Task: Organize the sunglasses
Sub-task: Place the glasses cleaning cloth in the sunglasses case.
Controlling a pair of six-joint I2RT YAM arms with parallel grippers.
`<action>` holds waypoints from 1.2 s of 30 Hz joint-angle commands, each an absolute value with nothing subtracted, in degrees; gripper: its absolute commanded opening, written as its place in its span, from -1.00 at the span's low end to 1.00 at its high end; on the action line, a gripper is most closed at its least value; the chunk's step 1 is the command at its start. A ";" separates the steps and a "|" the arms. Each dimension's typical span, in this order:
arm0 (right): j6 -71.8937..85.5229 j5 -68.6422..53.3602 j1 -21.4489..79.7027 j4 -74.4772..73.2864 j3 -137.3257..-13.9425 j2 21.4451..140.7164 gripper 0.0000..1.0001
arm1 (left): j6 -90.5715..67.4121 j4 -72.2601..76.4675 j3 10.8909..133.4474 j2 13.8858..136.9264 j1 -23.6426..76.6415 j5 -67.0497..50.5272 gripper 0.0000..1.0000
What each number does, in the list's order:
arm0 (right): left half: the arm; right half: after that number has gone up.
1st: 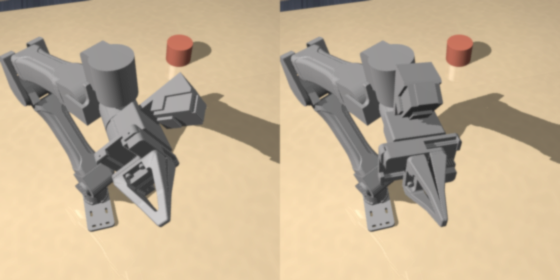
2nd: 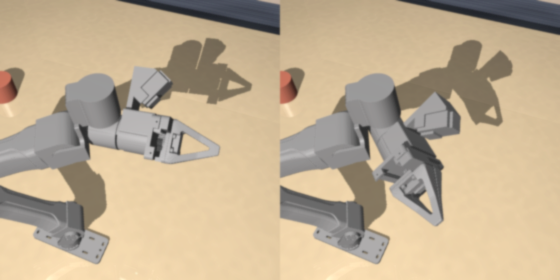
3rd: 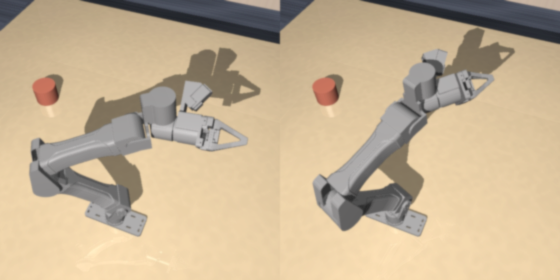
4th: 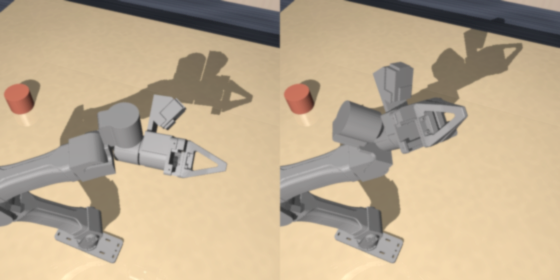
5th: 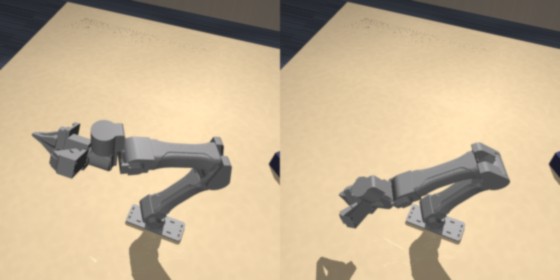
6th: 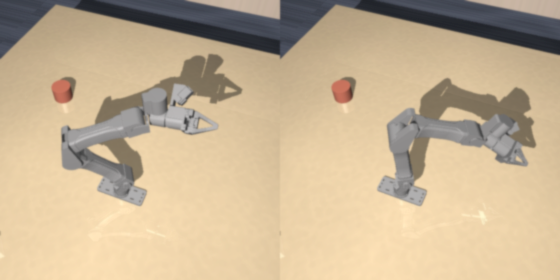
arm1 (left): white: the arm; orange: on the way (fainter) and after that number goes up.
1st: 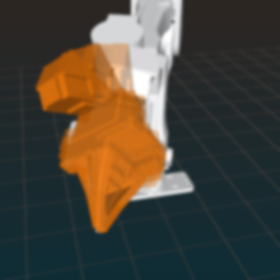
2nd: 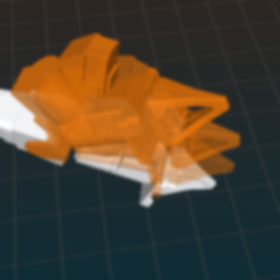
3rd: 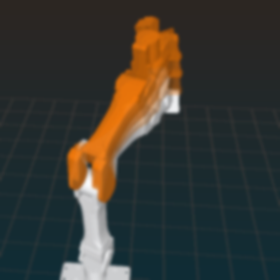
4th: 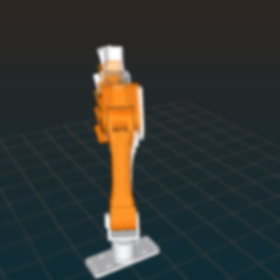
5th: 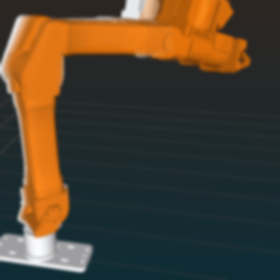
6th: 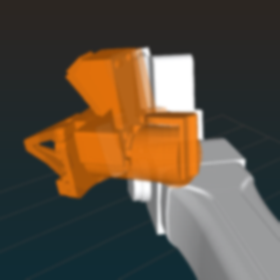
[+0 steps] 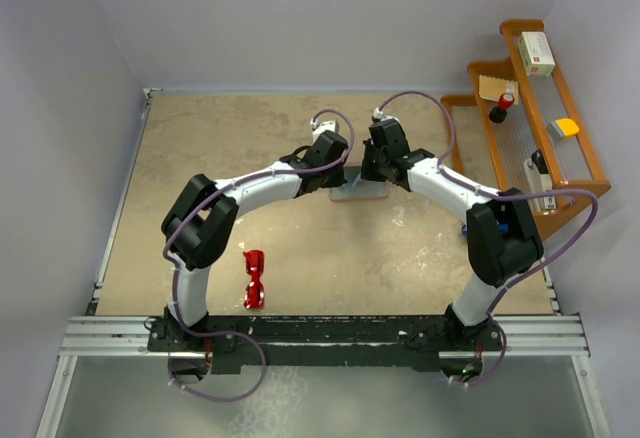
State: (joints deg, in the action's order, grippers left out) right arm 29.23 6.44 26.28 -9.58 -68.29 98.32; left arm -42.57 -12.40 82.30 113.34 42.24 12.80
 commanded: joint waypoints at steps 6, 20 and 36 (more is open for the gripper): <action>27.86 7.19 25.68 -7.68 -70.15 98.00 -1.00 | -41.25 -9.41 84.37 113.26 41.14 12.92 -1.00; 27.90 7.02 24.70 -6.86 -67.81 98.96 -1.00 | -41.84 -7.83 82.22 114.21 40.46 11.53 -1.00; 28.30 9.20 24.44 -8.11 -64.16 95.80 -1.00 | -43.48 -7.12 79.72 113.17 40.45 10.80 -1.00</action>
